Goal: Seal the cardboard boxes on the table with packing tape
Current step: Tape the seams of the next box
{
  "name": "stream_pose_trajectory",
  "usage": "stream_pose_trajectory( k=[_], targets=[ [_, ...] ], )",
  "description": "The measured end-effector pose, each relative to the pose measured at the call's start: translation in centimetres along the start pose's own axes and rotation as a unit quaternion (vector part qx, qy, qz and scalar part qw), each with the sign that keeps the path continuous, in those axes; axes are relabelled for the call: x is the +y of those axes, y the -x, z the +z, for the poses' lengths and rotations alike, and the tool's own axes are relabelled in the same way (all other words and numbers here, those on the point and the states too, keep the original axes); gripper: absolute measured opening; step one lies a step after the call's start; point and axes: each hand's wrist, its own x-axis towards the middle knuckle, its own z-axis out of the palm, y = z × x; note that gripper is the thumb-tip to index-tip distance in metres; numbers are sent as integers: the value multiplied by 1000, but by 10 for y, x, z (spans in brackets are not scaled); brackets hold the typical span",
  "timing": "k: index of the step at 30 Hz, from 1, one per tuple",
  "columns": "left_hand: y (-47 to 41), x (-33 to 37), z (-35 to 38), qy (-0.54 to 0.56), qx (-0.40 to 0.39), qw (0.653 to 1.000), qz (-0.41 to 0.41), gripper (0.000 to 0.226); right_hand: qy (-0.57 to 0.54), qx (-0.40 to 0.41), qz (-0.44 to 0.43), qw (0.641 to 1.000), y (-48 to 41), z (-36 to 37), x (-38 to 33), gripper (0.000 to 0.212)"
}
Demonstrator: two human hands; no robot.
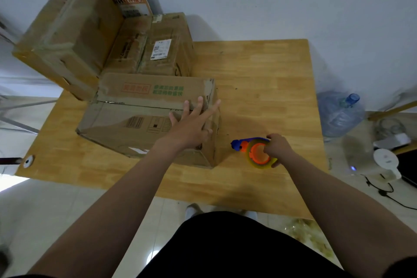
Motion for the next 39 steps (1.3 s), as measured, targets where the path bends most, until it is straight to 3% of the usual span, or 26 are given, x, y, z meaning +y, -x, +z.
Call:
stream_pose_trajectory(
  k=[3,9,14,18,20,23,28,31,39],
  targets=[
    [5,-7,-3,58,38,997,16,79,73,34,-41,996,9,-11,-14,59],
    [12,-32,-7,150,95,983,43,80,56,102,-154,981,50,-33,-84,49],
    [19,-73,-23,171,103,979,38,75,112,163,-223,955,85,-30,-147,45],
    [27,-119,-42,125,82,988,25,69,214,203,-248,923,112,-8,-191,43],
    [30,-144,-52,40,69,996,31,58,264,201,-263,906,124,9,-212,44],
    [32,-176,-62,-73,48,996,28,50,279,177,-288,899,134,41,-240,43],
    [28,-213,-66,-92,17,994,48,57,302,114,-364,873,135,103,-278,49],
    [25,-230,-61,-106,-2,994,36,63,294,83,-330,893,134,135,-285,57],
    [30,-265,-60,-119,7,992,-34,82,246,141,-190,940,140,150,-264,70]
  ],
)
